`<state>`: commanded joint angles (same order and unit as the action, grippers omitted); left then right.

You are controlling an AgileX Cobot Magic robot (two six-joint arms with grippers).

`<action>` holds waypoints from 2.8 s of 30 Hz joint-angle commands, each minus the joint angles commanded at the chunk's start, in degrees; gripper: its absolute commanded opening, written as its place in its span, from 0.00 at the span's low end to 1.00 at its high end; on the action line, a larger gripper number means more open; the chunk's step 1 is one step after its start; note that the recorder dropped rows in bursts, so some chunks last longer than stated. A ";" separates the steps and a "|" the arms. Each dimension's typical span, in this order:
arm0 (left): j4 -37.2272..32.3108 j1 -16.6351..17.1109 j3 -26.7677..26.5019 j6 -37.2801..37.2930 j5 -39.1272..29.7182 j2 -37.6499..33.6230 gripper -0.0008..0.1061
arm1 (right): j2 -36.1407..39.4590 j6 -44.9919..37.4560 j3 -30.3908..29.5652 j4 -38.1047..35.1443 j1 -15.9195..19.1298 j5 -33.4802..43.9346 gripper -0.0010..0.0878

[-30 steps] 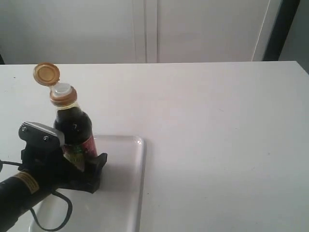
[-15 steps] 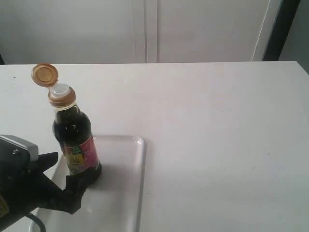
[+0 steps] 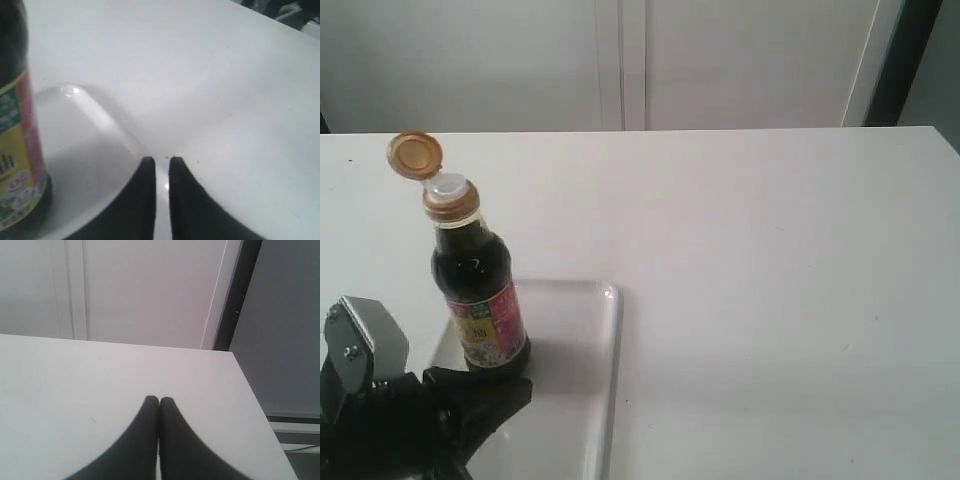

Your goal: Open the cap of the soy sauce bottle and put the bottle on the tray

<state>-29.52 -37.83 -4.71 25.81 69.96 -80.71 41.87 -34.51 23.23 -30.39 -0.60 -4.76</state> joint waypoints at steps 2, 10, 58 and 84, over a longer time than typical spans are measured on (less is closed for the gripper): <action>-0.87 0.00 0.00 0.00 0.00 1.03 0.01 | 0.00 0.11 0.00 0.00 0.00 -0.02 0.01; -17.78 -0.11 -18.57 22.36 -15.20 7.12 0.01 | 0.00 0.11 0.00 0.00 0.00 -0.02 0.01; 4.96 -0.01 -59.65 -7.27 -115.45 11.76 0.01 | 1.55 -5.23 2.59 0.69 0.00 6.51 0.01; 5.21 -0.01 -40.13 4.24 -112.63 34.81 0.01 | -8.61 34.51 8.21 40.57 1.33 52.64 0.01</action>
<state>-24.31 -37.84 -44.84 30.05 -42.66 -45.90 33.26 0.00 31.44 10.18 0.73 47.88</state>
